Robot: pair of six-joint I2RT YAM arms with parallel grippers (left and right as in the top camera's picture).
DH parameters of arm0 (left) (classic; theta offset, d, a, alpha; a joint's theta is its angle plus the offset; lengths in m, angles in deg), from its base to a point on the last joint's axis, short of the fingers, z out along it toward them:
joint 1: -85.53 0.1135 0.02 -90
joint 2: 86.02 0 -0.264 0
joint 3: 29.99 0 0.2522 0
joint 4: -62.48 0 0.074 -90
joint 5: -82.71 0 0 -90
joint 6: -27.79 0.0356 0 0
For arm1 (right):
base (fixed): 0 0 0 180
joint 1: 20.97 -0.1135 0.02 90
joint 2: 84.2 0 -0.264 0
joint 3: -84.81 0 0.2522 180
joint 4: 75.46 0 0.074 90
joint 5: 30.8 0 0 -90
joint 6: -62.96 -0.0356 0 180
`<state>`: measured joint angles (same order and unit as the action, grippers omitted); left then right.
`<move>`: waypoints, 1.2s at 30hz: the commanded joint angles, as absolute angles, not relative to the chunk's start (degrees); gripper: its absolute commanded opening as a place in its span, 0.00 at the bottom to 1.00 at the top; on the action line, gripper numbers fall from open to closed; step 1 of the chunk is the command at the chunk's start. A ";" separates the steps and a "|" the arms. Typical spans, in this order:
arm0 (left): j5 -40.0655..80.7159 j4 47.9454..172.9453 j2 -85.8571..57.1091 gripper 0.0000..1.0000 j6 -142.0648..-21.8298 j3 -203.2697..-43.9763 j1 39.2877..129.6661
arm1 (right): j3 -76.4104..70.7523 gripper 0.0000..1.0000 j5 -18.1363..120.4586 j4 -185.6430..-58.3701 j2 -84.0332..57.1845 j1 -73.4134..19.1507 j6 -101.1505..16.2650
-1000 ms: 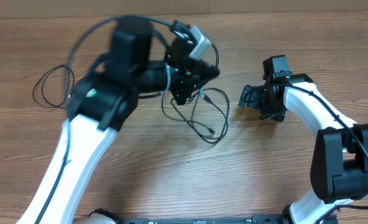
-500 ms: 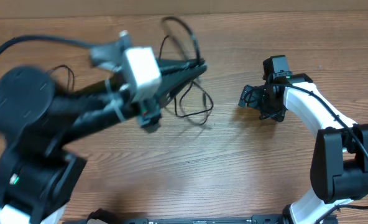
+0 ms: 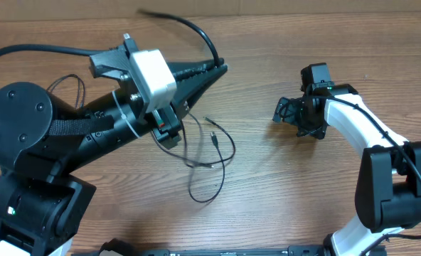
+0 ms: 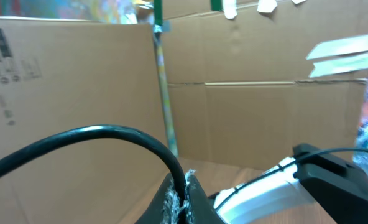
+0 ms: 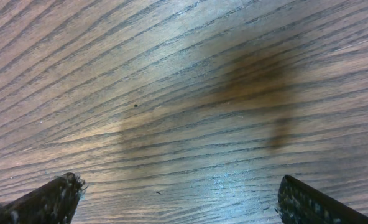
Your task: Untangle cables
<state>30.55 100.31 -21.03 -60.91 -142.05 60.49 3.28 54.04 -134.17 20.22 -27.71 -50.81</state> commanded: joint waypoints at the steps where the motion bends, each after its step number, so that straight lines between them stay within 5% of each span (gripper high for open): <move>1: 28.19 98.92 -21.42 0.04 -63.93 -142.90 60.38 | 2.84 1.00 53.82 -133.86 20.40 -27.71 -51.08; 10: 23.04 103.11 -19.89 0.04 -63.90 -142.90 60.38 | 2.84 1.00 53.79 -133.84 20.40 -27.71 -51.08; 27: 19.80 131.59 -1.40 0.04 -63.93 -142.90 60.38 | 2.84 1.00 53.82 -133.86 20.40 -27.71 -51.08; 36: 3.93 148.01 9.05 0.04 -63.95 -142.90 60.38 | 2.84 1.00 53.82 -133.86 20.40 -27.69 -51.08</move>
<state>11.19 146.02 6.93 -63.60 -142.16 60.49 3.28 54.04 -134.15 20.22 -27.71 -50.84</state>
